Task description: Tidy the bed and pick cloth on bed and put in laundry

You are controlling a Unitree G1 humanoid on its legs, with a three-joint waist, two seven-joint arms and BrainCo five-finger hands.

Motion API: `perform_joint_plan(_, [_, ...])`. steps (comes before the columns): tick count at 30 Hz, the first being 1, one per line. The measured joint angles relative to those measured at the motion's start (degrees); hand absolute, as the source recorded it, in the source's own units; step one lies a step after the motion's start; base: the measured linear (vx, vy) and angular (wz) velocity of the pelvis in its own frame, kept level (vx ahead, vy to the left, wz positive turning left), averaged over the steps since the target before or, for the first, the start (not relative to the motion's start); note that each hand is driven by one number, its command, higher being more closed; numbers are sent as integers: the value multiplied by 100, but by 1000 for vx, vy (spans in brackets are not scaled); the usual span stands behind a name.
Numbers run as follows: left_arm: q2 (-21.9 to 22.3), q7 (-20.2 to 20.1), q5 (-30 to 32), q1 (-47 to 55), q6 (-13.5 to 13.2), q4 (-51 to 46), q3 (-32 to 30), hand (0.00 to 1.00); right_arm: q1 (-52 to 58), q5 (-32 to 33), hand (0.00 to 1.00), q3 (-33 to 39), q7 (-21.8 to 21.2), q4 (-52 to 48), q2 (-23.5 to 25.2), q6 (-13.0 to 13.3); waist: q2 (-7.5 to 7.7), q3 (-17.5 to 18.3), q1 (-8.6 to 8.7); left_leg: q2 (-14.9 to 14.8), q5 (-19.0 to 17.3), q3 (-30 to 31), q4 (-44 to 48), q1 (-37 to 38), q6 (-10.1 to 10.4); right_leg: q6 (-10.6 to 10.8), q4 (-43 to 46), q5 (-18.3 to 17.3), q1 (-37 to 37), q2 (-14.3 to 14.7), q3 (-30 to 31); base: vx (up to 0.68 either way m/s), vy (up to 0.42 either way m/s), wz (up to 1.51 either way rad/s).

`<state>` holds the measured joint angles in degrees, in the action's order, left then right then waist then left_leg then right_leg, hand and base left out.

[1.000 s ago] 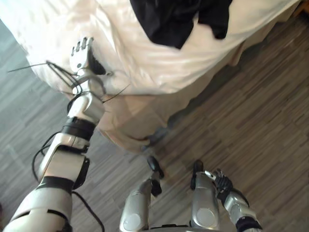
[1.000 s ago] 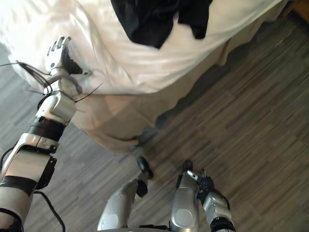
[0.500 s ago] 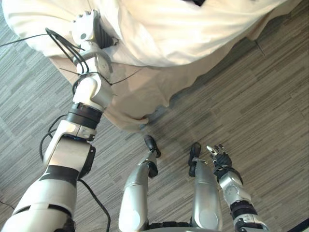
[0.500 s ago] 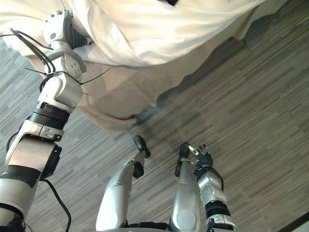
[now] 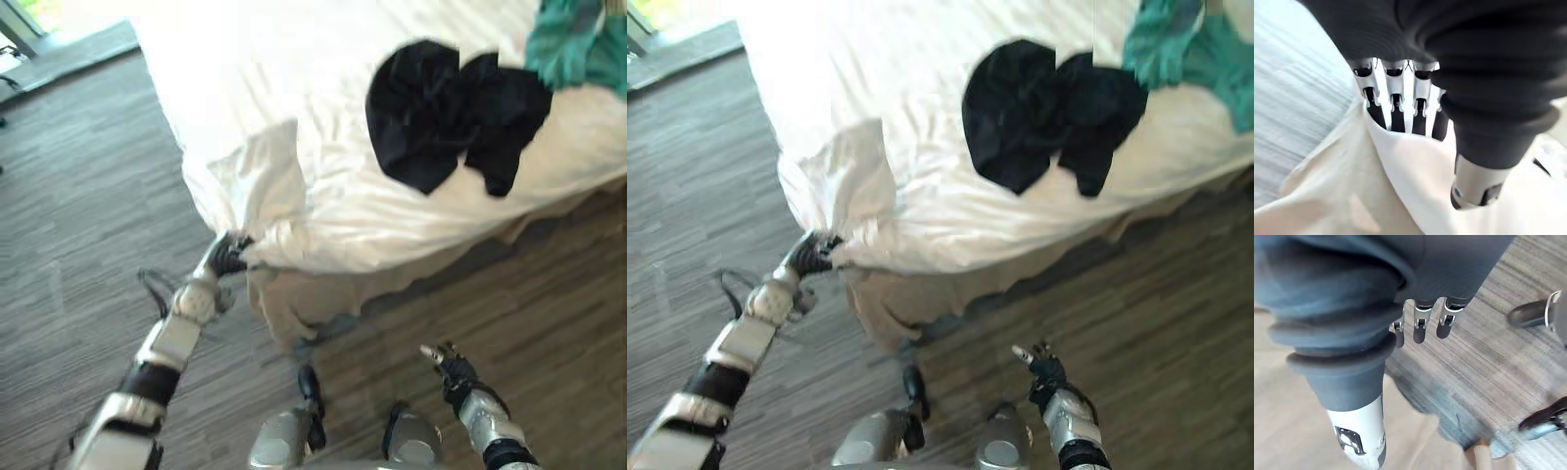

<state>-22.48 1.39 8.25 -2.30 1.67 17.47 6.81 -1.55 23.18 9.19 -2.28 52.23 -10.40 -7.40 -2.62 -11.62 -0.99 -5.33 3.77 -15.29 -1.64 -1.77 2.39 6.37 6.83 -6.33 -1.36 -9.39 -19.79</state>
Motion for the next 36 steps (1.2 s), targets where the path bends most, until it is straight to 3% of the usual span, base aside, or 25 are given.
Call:
perform_joint_plan(6, [816,61,-67,1331,-255,560,-97,0,308,-65,0,162,-27,97,-24,259,-108,206,6,-173,117,210,-291,395,172,-23,-126,15,-454,258,-238,46,-95,16])
perform_joint_plan(10, [1073,293,403,1622,-356,1746,-159,0,531,-62,0,180,-11,317,64,562,46,320,-8,-95,2,190,-166,536,174,-26,-310,6,-767,185,-375,-30,21,13])
perform_joint_plan(13, [1291,508,618,1755,-299,2555,-529,0,555,30,0,285,110,319,112,834,100,339,-63,-160,-400,-49,705,164,20,-47,-271,-15,-752,49,-361,-77,62,-13])
perform_joint_plan(15, [1351,553,594,1756,-274,2926,-818,0,598,111,0,524,162,314,132,1022,97,341,-56,-151,-499,-220,695,133,-102,-18,-178,-33,-754,-16,-390,-113,78,9])
perform_joint_plan(17, [1372,533,598,1759,-210,3319,-1222,0,729,282,0,994,390,218,162,1360,148,430,91,-137,-528,-906,325,333,-92,46,-65,-73,-743,-168,-600,-89,64,50])
perform_joint_plan(18, [1387,531,609,1786,-237,3368,-1327,0,815,322,100,1287,547,33,119,1474,173,441,153,-42,-334,-1096,-85,507,-36,83,-52,-69,-730,-250,-713,-9,68,60])
perform_joint_plan(20, [1373,524,609,1823,-246,3373,-1466,0,819,327,100,1707,752,-275,8,1664,84,490,203,25,112,-1142,-436,606,-1,111,-66,-65,-744,-277,-851,-9,101,39])
perform_joint_plan(25, [1178,501,337,1797,-416,3187,-1649,0,544,186,100,1999,630,-1636,-521,2059,152,503,192,225,135,-943,-437,593,1,219,-117,-23,-868,-470,-1060,9,70,24])
perform_joint_plan(26, [1159,496,104,1790,-422,3013,-1656,0,526,541,100,1931,-66,-2039,-598,2833,176,516,192,250,143,-900,-438,547,-14,252,-123,-6,-862,-478,-1108,32,43,26])
perform_joint_plan(27, [1141,484,-178,1808,-438,2702,-1692,0,453,536,100,1768,-544,-3322,-619,3578,205,528,188,265,167,-872,-438,446,-63,253,-173,32,-820,-493,-1167,49,47,22])
perform_joint_plan(28, [1142,479,-288,1809,-450,2614,-1736,0,361,474,100,1697,-672,-3788,-640,3772,237,527,186,264,178,-870,-438,425,-77,271,-212,77,-819,-499,-1175,73,19,13])
perform_joint_plan(30, [1125,454,-739,1814,-597,2477,-1776,0,-43,142,100,1302,-1361,-4778,-772,4371,399,563,161,272,214,-851,-438,426,-120,268,-213,96,-850,-496,-1209,78,-7,5])
perform_joint_plan(31, [1130,418,-826,1816,-670,2476,-1770,0,-131,131,100,1173,-1584,-4856,-827,4472,469,567,146,272,231,-846,-438,420,-140,267,-206,97,-847,-495,-1223,79,-29,11])
perform_joint_plan(32, [1164,366,-1007,1842,-803,2476,-1754,0,-221,-98,100,989,-1753,-5049,-889,3872,594,582,104,274,232,-831,-438,397,-140,264,-191,99,-842,-495,-1277,61,-22,9])
perform_joint_plan(33, [1200,355,-1088,1869,-866,2475,-1747,0,-275,-274,100,885,-1816,-5081,-925,3410,643,594,101,274,236,-830,-436,391,-140,246,-180,110,-841,-492,-1301,91,-28,11])
perform_joint_plan(34, [1276,343,-1311,1878,-972,2471,-1638,0,-317,-226,100,610,-2178,-4798,-1032,2981,680,606,2,273,249,-816,-434,386,-143,198,-140,141,-855,-474,-1308,77,-17,19])
perform_joint_plan(35, [1377,281,-1514,1912,-1103,2439,-1524,0,-310,-225,100,252,-2444,-4612,-1059,2716,719,629,-46,291,265,-734,-432,387,-157,162,-38,168,-868,-472,-1326,72,-12,24])
perform_joint_plan(36, [1445,232,-1587,1928,-1128,2390,-1505,0,-325,-226,100,25,-2542,-4617,-1059,2633,720,629,-45,288,286,-651,-410,383,-186,128,13,195,-866,-474,-1353,48,7,36])
